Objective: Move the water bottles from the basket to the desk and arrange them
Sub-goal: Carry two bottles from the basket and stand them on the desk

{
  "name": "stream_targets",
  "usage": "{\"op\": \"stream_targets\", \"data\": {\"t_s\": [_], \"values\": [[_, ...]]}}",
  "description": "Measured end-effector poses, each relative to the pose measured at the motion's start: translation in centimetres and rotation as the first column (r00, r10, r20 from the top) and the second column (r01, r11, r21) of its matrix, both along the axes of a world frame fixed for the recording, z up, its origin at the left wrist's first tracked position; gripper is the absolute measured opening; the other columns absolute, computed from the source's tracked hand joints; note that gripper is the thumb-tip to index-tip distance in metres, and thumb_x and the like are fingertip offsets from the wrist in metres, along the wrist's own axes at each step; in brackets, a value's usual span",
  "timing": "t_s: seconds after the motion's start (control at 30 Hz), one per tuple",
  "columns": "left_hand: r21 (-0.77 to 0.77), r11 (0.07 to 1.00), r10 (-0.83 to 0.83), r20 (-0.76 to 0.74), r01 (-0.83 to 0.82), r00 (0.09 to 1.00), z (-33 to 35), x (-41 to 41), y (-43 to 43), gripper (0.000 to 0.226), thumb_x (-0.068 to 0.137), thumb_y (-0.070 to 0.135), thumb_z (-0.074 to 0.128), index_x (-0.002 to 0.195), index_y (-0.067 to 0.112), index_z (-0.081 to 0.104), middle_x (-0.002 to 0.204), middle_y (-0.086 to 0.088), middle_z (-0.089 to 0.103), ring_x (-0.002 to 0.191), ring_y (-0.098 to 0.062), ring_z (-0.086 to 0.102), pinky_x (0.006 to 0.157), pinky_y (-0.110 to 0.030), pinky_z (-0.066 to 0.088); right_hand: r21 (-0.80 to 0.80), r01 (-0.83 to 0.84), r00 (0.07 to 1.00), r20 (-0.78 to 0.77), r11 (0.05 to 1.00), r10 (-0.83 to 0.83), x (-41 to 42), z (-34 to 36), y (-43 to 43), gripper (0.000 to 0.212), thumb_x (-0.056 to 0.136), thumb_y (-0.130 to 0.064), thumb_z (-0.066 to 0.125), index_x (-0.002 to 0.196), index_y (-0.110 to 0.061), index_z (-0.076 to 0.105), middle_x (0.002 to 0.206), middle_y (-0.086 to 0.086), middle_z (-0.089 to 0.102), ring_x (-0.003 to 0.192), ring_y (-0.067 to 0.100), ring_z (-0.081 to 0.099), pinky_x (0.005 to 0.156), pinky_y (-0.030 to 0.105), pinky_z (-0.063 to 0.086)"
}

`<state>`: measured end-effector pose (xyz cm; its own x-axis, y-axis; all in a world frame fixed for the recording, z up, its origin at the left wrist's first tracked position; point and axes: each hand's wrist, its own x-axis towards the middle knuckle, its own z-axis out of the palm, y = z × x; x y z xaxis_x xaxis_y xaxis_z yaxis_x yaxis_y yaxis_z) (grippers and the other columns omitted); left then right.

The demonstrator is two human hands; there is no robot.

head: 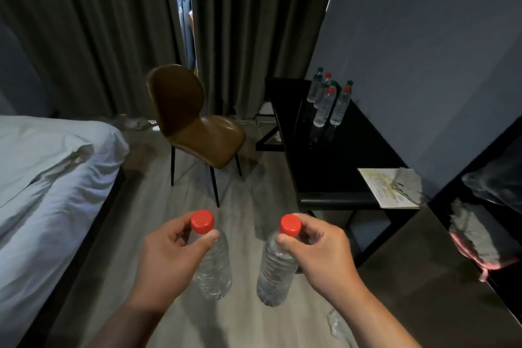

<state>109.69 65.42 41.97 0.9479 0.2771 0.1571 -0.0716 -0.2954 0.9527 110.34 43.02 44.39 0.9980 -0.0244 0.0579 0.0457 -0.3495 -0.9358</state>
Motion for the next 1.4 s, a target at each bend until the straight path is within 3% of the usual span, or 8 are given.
{"op": "stream_targets", "data": {"t_s": [0.17, 0.3, 0.4, 0.53, 0.67, 0.93, 1.1, 1.4], "values": [[0.013, 1.0, 0.029, 0.004, -0.029, 1.0, 0.2, 4.1, 3.7, 0.027, 0.072, 0.007, 0.08, 0.095, 0.019, 0.074, 0.084, 0.016, 0.072, 0.08, -0.005, 0.066, 0.07, -0.006, 0.047, 0.04, 0.001, 1.0, 0.014, 0.999, -0.001, 4.1, -0.2, 3.7, 0.017, 0.076, -0.008, 0.076, 0.081, -0.024, 0.071, 0.078, 0.003, 0.07, 0.073, 0.01, 0.065, 0.074, 0.037, 0.055], [0.002, 1.0, 0.011, -0.025, -0.011, 1.0, 0.2, 7.2, 4.4, 0.026, 0.073, 0.01, 0.08, 0.096, 0.019, 0.074, 0.083, 0.01, 0.073, 0.085, -0.008, 0.068, 0.077, -0.021, 0.048, 0.028, -0.026, 0.999, 0.02, 0.999, 0.025, 7.1, -0.3, 4.8, 0.014, 0.076, -0.01, 0.075, 0.08, -0.022, 0.07, 0.075, 0.001, 0.069, 0.072, 0.004, 0.061, 0.073, 0.032, 0.052], [0.011, 1.0, -0.024, -0.026, 0.025, 0.999, 0.2, 9.6, 4.5, 0.025, 0.074, 0.015, 0.081, 0.098, 0.017, 0.074, 0.081, 0.01, 0.074, 0.083, -0.005, 0.069, 0.075, -0.021, 0.049, 0.021, -0.022, 1.0, 0.019, 1.0, 0.021, 9.9, -0.6, 5.0, 0.016, 0.076, -0.009, 0.076, 0.079, -0.024, 0.07, 0.07, -0.006, 0.067, 0.069, 0.002, 0.059, 0.071, 0.026, 0.049], [0.087, 0.996, -0.033, 0.01, 0.032, 0.999, 0.6, 13.3, 4.1, 0.017, 0.072, 0.026, 0.08, 0.086, 0.03, 0.072, 0.076, 0.015, 0.072, 0.073, -0.003, 0.067, 0.065, -0.012, 0.048, 0.016, -0.041, 0.999, 0.023, 0.999, 0.041, 14.3, -1.1, 4.5, 0.013, 0.074, -0.01, 0.076, 0.076, -0.021, 0.07, 0.073, 0.002, 0.069, 0.07, 0.006, 0.06, 0.073, 0.037, 0.052], [0.143, 0.989, -0.041, -0.022, 0.044, 0.999, 0.9, 18.5, 3.0, 0.012, 0.077, 0.019, 0.079, 0.077, 0.028, 0.07, 0.07, -0.005, 0.067, 0.064, -0.017, 0.063, 0.064, -0.032, 0.049, 0.036, -0.063, 0.997, 0.04, 0.997, 0.062, 20.1, -1.4, 3.4, 0.009, 0.073, -0.015, 0.075, 0.078, -0.019, 0.07, 0.072, 0.003, 0.068, 0.07, 0.007, 0.059, 0.074, 0.041, 0.052], [0.113, 0.994, -0.01, -0.059, 0.016, 0.998, 1.8, 30.4, 0.0, 0.02, 0.076, 0.019, 0.078, 0.092, 0.028, 0.072, 0.082, 0.01, 0.073, 0.076, -0.007, 0.068, 0.067, -0.028, 0.049, 0.072, -0.129, 0.99, 0.07, 0.989, 0.124, 32.8, -1.2, 0.7, 0.01, 0.074, -0.01, 0.076, 0.078, -0.016, 0.069, 0.075, 0.008, 0.067, 0.07, 0.008, 0.059, 0.07, 0.033, 0.05], [0.145, 0.989, 0.009, -0.023, -0.005, 1.0, 2.2, 36.1, -0.8, 0.02, 0.076, 0.031, 0.079, 0.091, 0.042, 0.071, 0.08, -0.003, 0.073, 0.075, -0.024, 0.068, 0.068, -0.05, 0.057, 0.087, -0.134, 0.989, 0.081, 0.987, 0.127, 38.7, -1.2, -0.7, 0.012, 0.072, -0.015, 0.075, 0.082, -0.014, 0.067, 0.077, 0.011, 0.067, 0.07, 0.006, 0.056, 0.071, 0.04, 0.052], [0.136, 0.989, -0.066, 0.007, 0.064, 0.998, 2.4, 46.2, -0.7, 0.017, 0.077, 0.032, 0.078, 0.092, 0.035, 0.071, 0.082, 0.014, 0.073, 0.077, -0.005, 0.069, 0.068, -0.036, 0.056, 0.09, -0.095, 0.994, 0.062, 0.991, 0.09, 47.4, -0.8, -0.6, 0.014, 0.075, -0.007, 0.077, 0.078, -0.02, 0.071, 0.076, 0.003, 0.069, 0.072, 0.003, 0.059, 0.071, 0.025, 0.048]]}}
